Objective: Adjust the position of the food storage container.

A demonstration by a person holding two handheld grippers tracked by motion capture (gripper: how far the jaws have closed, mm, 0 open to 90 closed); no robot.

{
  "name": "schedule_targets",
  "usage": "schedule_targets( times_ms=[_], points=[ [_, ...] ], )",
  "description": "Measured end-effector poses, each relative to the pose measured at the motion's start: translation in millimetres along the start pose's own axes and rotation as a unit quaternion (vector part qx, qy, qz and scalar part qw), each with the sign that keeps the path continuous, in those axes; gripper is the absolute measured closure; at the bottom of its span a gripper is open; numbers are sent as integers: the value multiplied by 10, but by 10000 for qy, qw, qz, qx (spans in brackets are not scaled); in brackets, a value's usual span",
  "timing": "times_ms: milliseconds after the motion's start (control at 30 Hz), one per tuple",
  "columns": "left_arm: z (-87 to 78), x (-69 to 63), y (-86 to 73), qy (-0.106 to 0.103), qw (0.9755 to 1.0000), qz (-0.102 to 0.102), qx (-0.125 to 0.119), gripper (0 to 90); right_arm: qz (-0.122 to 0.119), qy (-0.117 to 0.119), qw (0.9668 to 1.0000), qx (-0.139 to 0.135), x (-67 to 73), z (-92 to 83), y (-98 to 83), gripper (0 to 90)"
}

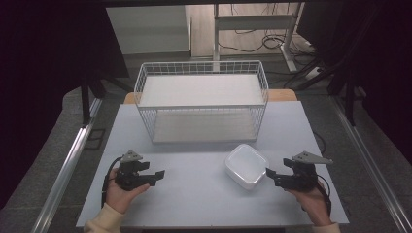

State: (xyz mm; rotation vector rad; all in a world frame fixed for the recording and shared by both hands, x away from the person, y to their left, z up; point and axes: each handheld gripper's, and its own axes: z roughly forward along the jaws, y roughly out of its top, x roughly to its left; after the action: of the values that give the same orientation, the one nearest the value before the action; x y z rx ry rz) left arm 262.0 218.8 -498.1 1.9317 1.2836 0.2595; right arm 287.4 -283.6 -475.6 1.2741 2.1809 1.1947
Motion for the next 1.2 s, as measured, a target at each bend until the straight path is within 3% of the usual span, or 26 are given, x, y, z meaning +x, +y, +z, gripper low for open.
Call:
schedule_targets(
  times_ms=[233,500,700,1000,1067,1100,1200],
  points=[
    [9,-36,12,-58,9999,84,11,253,-34,117,9998,152,11,4,94,188],
    [-32,-20,7,-81,9999,100,-43,252,-210,9,9988,431,83,55,486,284],
    [-79,23,56,-8,9999,77,-105,251,-308,-312,9963,734,22,145,711,419],
    [-148,73,65,76,9998,-6,-176,251,-312,-226,9938,1046,-98,261,837,585],
    [-149,69,65,50,9998,6,-174,251,-343,-249,9925,1149,-123,291,835,676],
    [-141,59,63,18,9999,9,-156,251,-445,-332,9905,1259,-143,322,821,768],
    [-120,45,62,-25,9999,38,-120,250,-569,-371,9884,1359,-157,348,800,837]
  ],
)
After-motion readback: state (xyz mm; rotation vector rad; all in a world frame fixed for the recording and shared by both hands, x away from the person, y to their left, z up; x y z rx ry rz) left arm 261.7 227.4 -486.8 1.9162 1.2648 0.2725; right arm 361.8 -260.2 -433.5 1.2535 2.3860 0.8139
